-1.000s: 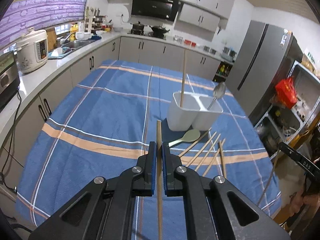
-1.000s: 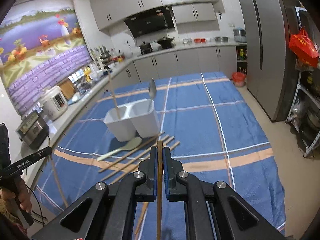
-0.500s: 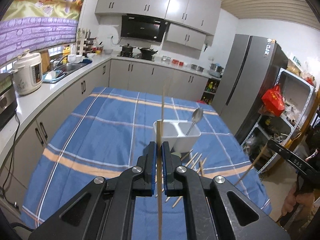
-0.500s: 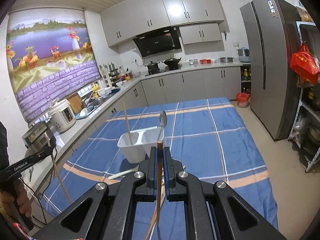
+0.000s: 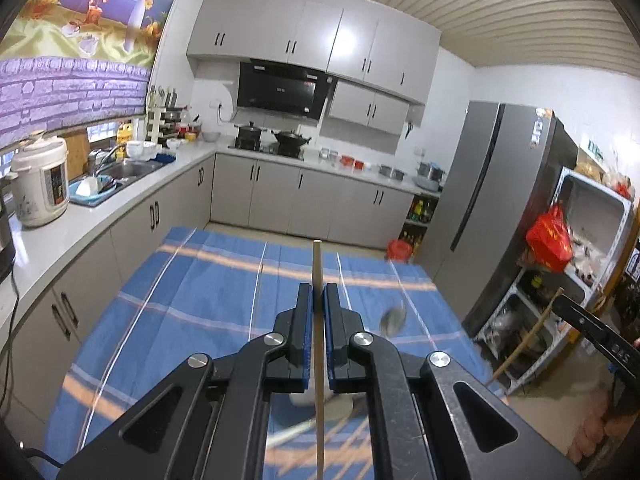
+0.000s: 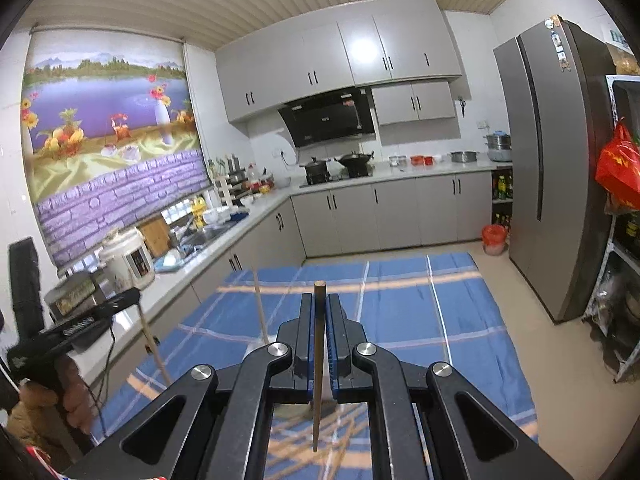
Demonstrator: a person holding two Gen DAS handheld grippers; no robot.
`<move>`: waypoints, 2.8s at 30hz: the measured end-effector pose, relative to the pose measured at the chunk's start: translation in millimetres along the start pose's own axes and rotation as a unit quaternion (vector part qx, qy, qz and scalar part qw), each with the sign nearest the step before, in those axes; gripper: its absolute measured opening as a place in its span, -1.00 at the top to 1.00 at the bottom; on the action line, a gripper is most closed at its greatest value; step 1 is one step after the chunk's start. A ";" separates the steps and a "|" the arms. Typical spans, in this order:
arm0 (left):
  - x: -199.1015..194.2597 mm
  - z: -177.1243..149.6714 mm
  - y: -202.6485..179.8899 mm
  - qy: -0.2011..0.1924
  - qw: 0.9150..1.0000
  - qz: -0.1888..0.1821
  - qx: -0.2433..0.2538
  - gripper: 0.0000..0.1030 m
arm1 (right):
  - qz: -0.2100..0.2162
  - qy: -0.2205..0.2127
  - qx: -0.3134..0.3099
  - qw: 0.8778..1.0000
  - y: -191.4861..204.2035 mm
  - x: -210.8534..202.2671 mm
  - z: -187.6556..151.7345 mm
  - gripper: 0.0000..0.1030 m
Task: Organize utensils
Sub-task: 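Carry the chopstick into the holder with the left gripper while the right inserts its chopstick, then grasp a wooden chopstick with the left gripper while the right gripper grasps another chopstick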
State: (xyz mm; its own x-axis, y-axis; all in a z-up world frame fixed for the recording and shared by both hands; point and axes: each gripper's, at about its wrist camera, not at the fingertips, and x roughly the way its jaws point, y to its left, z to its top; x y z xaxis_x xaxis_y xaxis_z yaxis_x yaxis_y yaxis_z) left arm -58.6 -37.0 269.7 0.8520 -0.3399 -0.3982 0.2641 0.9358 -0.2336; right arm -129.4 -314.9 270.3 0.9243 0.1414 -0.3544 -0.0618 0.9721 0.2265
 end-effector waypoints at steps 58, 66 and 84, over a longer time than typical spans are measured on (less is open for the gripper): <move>134.0 -193.4 4.6 0.286 0.951 -0.011 0.120 0.28 | 0.004 0.338 0.033 0.941 -30.7 126.4 -213.0 0.20; 154.4 -213.9 -10.4 0.313 0.931 -0.023 0.186 0.28 | -0.022 0.340 -0.012 0.940 -21.7 128.6 -218.4 0.23; 86.3 -239.1 17.8 0.354 0.933 -0.014 0.057 0.86 | -0.060 0.356 -0.012 0.932 -37.9 90.0 -225.1 0.85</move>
State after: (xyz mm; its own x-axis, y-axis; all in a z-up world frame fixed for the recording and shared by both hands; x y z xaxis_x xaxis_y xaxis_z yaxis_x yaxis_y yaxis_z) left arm -88.5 -72.1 19.1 0.3430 -0.3028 -0.8892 0.3618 0.9162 -0.1725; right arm -128.7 -296.8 25.6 0.4406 0.1118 -0.8907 0.0094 0.9916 0.1291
